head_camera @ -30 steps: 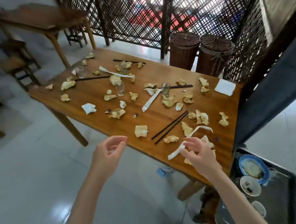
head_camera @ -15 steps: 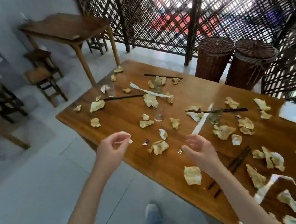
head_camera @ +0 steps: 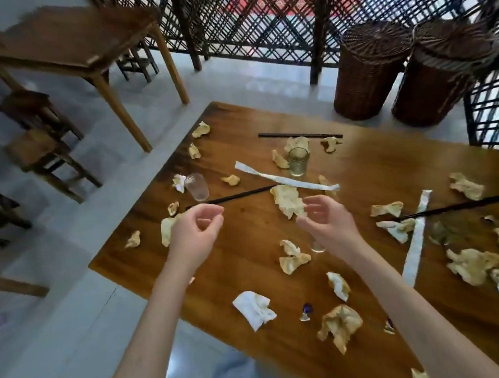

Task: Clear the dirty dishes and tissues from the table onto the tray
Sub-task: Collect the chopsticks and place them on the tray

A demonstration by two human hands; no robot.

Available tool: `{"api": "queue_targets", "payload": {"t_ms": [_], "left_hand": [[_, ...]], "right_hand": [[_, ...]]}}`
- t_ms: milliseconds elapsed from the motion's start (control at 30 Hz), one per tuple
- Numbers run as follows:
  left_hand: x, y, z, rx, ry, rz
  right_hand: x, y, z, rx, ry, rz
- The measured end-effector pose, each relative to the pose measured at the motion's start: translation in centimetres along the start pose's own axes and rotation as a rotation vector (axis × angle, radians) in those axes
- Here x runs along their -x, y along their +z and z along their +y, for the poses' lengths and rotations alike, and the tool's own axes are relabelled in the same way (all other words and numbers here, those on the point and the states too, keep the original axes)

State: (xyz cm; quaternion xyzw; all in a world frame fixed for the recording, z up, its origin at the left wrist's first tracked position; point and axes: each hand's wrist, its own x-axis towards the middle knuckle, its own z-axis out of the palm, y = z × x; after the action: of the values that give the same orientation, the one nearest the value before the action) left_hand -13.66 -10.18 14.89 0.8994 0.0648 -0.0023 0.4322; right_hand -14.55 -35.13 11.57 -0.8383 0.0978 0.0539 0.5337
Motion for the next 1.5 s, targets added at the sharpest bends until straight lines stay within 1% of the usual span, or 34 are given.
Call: {"api": "queue_targets", "payload": {"t_ms": [133,267,367,500,700,867,1033,1100,1233,1500], "left_hand": [[-6.8,1.0,-1.8,-0.081,0.019,-0.115],[-12.9,2.7,-3.2,-0.151,0.131,-0.267],[-15.9,4.4,-4.2,-0.185,0.176,-0.330],[-18.6,7.4,-6.4,-0.299,0.220,-0.378],[-20.4,10.8,-8.9,-0.468,0.241,-0.367],[-20.8,12.9,-8.7,-0.511,0.316,-0.297],[-20.7,14.1,-8.2,-0.556,0.292,-0.242],[-20.9,14.2,-8.1,-0.577,0.260,-0.262],[-21.7,14.2,-7.6,-0.666,0.200,-0.354],[-22.1,15.0,-7.6,-0.833,0.206,-0.421]], "right_hand": [[-4.2,3.7,-0.5,0.051,0.088,0.048],[-8.3,6.9,-1.4,0.056,0.135,0.121],[-10.0,7.9,-1.9,0.109,0.168,0.164],[-10.8,7.7,-1.3,0.134,0.154,0.223],[-10.5,5.9,0.0,0.236,0.125,0.322],[-10.6,5.4,1.4,0.271,0.132,0.332],[-10.7,5.6,2.5,0.277,0.129,0.332],[-10.6,5.6,2.8,0.284,0.130,0.328],[-10.5,5.4,3.3,0.284,0.136,0.334],[-10.5,4.9,4.1,0.280,0.147,0.341]]}}
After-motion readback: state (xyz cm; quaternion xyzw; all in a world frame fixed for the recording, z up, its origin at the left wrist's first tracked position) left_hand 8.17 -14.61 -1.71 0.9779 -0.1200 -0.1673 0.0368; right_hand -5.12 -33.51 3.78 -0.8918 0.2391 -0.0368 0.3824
